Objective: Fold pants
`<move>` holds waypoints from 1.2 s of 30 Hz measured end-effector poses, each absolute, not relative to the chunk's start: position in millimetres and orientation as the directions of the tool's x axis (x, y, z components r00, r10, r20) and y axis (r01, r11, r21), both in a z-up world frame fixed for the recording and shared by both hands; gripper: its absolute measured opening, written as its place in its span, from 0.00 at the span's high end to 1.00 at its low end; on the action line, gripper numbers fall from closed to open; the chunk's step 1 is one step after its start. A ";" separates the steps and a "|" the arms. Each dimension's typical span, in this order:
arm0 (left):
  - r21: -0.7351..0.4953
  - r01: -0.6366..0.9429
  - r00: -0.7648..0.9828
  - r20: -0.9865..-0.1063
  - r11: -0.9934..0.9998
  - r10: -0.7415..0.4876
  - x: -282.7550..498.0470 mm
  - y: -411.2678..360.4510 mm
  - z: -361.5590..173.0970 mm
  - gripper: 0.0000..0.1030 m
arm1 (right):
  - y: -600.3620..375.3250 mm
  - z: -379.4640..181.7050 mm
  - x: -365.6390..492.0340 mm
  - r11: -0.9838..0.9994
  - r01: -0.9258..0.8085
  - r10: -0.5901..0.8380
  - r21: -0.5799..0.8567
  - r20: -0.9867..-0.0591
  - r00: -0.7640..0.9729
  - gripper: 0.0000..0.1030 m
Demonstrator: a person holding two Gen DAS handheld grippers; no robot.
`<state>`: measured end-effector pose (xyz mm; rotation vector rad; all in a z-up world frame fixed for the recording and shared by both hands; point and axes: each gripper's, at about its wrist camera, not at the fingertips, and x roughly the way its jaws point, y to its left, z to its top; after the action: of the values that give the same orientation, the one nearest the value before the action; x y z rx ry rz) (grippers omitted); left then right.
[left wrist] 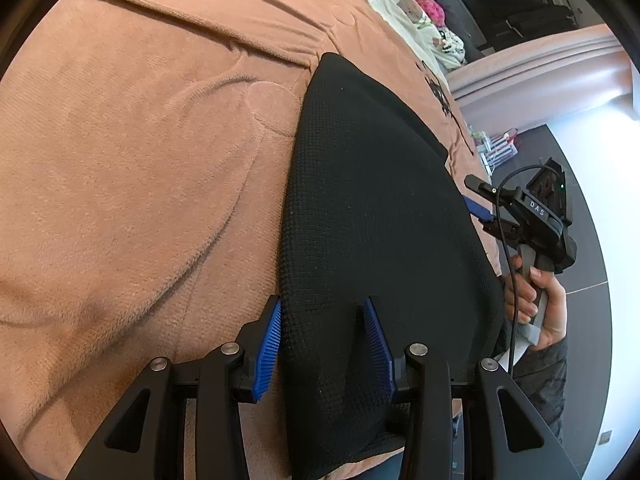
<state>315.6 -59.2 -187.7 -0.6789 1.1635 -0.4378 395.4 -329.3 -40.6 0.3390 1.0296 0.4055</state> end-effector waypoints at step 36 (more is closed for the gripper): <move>-0.654 -0.002 0.315 -0.719 0.757 -0.620 320.8 -80.0 -186.5 0.57 | -327.2 -53.2 368.1 0.974 -0.038 0.211 0.222 -0.838 0.503 0.99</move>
<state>320.8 -80.0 -186.5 -0.6169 1.1951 -0.4425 368.1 -327.2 -53.2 0.1832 1.0349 0.1516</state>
